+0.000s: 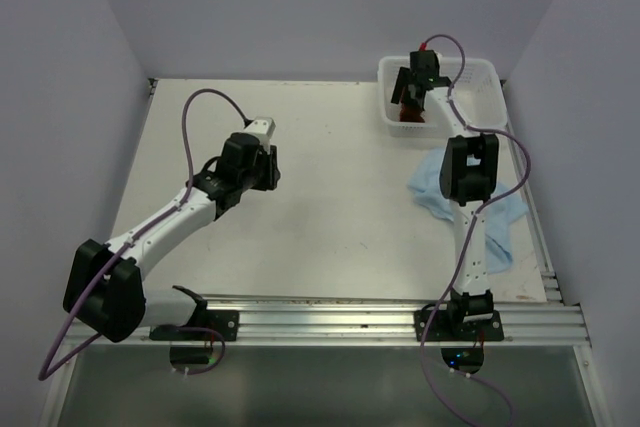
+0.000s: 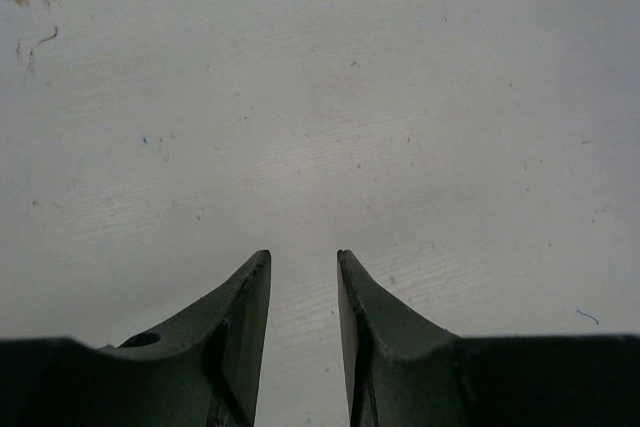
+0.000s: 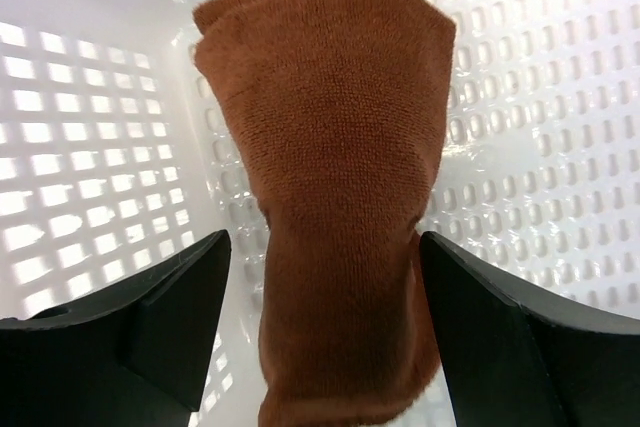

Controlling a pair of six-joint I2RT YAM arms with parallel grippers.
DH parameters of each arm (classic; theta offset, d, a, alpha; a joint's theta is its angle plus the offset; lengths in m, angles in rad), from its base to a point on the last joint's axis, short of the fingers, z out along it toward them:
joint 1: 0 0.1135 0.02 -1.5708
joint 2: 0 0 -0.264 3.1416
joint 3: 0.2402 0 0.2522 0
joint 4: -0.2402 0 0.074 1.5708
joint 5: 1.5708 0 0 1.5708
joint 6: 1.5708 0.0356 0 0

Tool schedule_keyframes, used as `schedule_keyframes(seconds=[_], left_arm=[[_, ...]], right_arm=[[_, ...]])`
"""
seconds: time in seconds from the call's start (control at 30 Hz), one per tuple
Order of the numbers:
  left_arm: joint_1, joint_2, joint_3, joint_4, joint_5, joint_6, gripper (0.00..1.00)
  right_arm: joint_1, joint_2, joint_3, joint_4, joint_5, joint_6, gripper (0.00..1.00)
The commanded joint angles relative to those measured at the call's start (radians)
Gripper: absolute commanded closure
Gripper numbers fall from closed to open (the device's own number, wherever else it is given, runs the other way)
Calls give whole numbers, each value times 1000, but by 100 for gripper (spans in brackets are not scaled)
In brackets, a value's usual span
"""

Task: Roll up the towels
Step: Place the rolled towel into the container, then move the towel to the center of the board

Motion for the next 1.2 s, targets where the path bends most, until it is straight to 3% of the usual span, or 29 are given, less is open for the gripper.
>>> schedule_keyframes(seconds=[0.0, 0.47, 0.67, 0.77, 0.9, 1.0, 1.17], left_arm=[[10, -34, 3, 32, 40, 33, 63], [10, -84, 0, 24, 46, 56, 59], [10, -130, -7, 28, 12, 66, 59], [10, -146, -7, 25, -5, 69, 59], [10, -161, -7, 24, -13, 68, 58], [10, -172, -8, 24, -6, 63, 58], [10, -186, -8, 21, 6, 60, 58]], right_arm=[[-2, -161, 0, 21, 18, 0, 20], [69, -529, -432, 314, 110, -90, 18], [208, -713, -564, 295, 265, -201, 24], [257, -847, -691, 252, 326, -183, 32], [277, -1057, -912, 167, 380, -52, 52], [276, -1200, -1085, 94, 380, 37, 57], [277, -1272, -1279, 2, 322, 124, 53]])
